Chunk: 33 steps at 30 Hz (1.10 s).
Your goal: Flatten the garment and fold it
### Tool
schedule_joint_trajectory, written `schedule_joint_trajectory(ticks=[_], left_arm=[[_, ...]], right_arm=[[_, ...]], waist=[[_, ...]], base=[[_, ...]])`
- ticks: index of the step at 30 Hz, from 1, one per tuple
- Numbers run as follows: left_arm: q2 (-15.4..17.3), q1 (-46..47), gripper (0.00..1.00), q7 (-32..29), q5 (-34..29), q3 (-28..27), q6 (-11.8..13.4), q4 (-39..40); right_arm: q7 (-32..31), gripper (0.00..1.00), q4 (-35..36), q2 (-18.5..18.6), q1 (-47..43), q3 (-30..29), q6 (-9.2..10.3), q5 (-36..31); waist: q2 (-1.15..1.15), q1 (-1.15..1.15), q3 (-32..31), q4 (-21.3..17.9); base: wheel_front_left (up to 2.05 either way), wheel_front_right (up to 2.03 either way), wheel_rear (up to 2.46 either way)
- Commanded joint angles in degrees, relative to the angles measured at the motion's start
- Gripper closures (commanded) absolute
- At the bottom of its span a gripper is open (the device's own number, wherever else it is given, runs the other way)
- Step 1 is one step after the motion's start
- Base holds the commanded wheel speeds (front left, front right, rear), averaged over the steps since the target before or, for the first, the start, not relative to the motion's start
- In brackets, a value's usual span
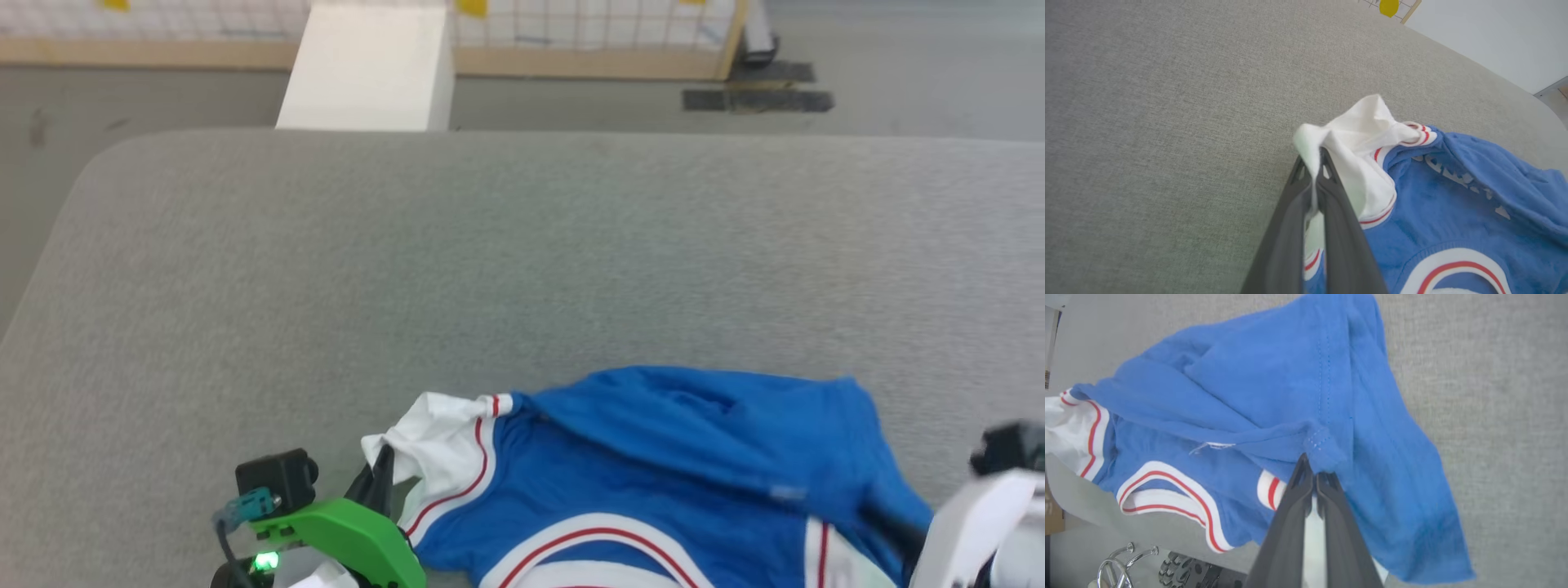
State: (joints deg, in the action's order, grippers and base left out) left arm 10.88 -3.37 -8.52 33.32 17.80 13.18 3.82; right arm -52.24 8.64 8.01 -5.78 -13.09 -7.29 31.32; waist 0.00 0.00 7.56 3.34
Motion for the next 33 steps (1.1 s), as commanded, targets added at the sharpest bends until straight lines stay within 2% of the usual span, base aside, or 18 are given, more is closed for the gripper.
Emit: schedule_joint_trajectory(ticks=[1,4,8,14,18,20,22,26,33], left_arm=[[0.2,-0.9,1.0,0.7,0.7,-0.3,-0.2,0.0],[-0.5,-1.3,1.0,1.9,2.8,-1.4,-1.3,0.3],[-0.1,1.0,1.0,2.1,5.8,-3.1,-4.1,1.2],[4.8,13.3,1.0,-0.7,6.2,-5.1,-8.5,0.3],[6.6,27.0,1.0,-3.6,6.2,-5.6,-10.8,-3.6],[6.4,33.1,1.0,-5.0,7.1,-6.2,-11.2,-6.2],[7.7,40.3,1.0,-6.8,5.8,-5.8,-11.8,-9.6],[8.0,56.2,1.0,-9.0,5.0,-6.7,-11.2,-16.3],[9.1,78.5,1.0,-8.5,0.2,-6.2,-10.1,-25.8]], right_arm=[[-1.2,1.0,1.2,-1.0,-2.1,0.2,-0.2,0.6],[-3.6,1.0,2.8,-1.8,-4.7,1.3,-0.2,1.6],[-6.7,1.0,4.4,-0.3,-2.0,2.4,-0.2,3.4],[-13.5,1.0,4.6,5.7,10.9,3.4,-0.2,5.4],[-17.6,1.0,1.6,9.0,23.2,2.1,-0.2,5.7],[-19.4,1.0,-0.4,8.9,28.6,1.4,-0.2,5.4],[-20.9,1.0,-2.3,8.8,34.8,1.0,-0.2,4.4],[-21.4,1.0,-7.2,8.0,48.9,1.2,-0.2,0.4],[-14.8,1.0,-17.3,5.4,70.4,2.1,-0.2,-8.6]], waist=[[0.0,0.0,-3.3,-3.4],[0.0,0.0,-3.5,-4.2],[0.0,0.0,-3.2,-4.9],[0.0,0.0,-0.6,-4.9],[0.0,0.0,2.5,-4.4],[0.0,0.0,3.9,-4.4],[0.0,0.0,5.8,-4.5],[0.0,0.0,9.6,-5.7],[0.0,0.0,14.0,-7.4]], base=[[0.0,0.0,0.0],[0.0,0.0,0.0],[0.0,0.0,0.0],[0.0,0.0,0.0],[0.0,0.0,0.0],[0.0,0.0,0.0],[0.0,0.0,0.0],[0.0,0.0,0.0],[0.0,0.0,0.0]])
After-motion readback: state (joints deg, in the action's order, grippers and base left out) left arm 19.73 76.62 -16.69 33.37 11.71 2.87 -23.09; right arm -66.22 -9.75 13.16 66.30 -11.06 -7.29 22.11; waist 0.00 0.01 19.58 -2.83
